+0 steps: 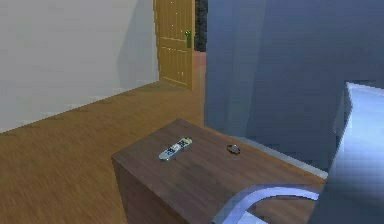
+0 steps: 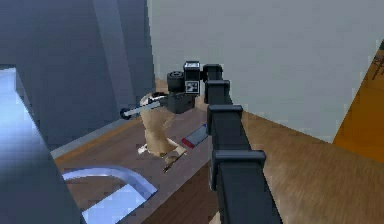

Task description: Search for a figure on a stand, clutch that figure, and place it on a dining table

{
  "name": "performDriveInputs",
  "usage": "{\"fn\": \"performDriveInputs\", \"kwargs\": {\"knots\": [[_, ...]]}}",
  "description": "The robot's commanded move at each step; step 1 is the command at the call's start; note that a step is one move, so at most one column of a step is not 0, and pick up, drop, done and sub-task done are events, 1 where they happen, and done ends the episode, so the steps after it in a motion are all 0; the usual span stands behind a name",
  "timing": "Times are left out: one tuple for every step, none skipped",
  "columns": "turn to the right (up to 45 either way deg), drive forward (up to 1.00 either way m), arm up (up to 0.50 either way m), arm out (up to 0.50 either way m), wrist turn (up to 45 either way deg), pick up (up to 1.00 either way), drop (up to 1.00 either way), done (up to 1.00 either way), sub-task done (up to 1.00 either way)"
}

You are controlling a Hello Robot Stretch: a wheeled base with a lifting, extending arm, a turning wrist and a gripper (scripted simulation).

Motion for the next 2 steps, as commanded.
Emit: {"fn": "performDriveInputs", "kwargs": {"knots": [[0.0,0.00,0.00,0.00,15.0,0.00,0.00,0.00,0.00],[0.0,0.00,0.00,0.00,0.0,1.00,0.00,0.00,0.00]]}}
